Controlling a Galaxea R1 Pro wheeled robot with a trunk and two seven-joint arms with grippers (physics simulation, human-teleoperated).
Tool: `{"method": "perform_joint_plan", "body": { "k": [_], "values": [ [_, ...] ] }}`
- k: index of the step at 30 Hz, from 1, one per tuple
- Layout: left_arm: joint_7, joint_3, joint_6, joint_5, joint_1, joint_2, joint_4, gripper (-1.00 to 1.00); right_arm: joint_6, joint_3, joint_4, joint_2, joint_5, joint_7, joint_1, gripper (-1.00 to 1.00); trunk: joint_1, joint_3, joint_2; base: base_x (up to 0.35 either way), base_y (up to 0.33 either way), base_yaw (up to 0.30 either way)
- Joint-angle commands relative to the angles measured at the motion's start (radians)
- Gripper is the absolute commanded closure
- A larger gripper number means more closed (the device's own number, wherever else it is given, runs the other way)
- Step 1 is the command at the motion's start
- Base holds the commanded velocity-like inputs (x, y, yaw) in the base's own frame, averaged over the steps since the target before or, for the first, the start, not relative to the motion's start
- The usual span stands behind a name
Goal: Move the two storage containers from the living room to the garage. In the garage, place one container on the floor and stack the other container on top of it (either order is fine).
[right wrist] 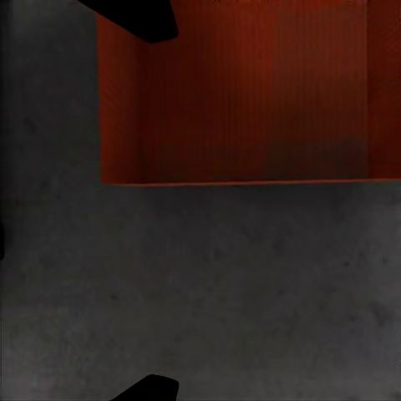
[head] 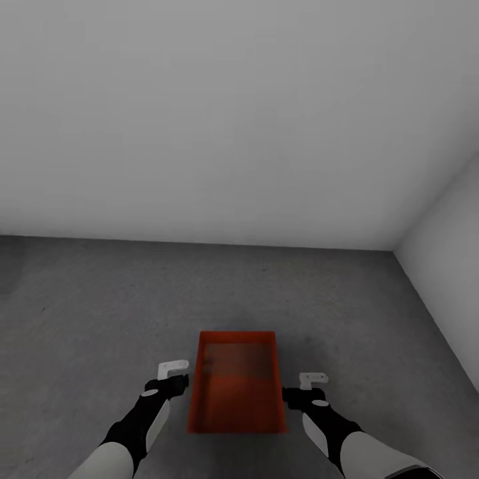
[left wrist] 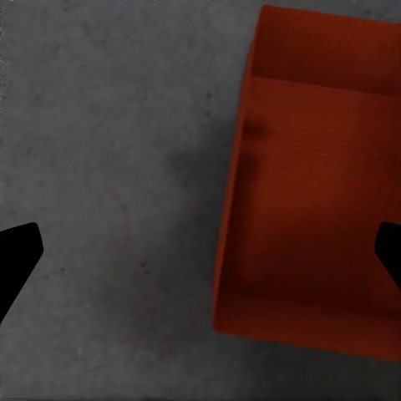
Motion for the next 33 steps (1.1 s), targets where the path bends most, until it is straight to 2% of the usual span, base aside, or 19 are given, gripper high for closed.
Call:
{"method": "perform_joint_plan", "body": {
  "k": [1, 33],
  "values": [
    [0.001, 0.003, 0.006, -0.002, 0.000, -0.002, -0.002, -1.00, -0.002, 0.009, 0.001, 0.000, -0.011, -0.004, -0.001, -1.00, -0.004, 0.003, 0.007, 0.000, 0.000, 0.000],
    [0.000, 0.003, 0.006, 0.000, 0.000, -0.001, 0.006, -1.00, -0.004, 0.009, 0.002, -0.003, -0.009, -0.004, -0.001, -1.00, -0.127, 0.103, 0.231, 0.000, 0.000, 0.000]
  ]
}}
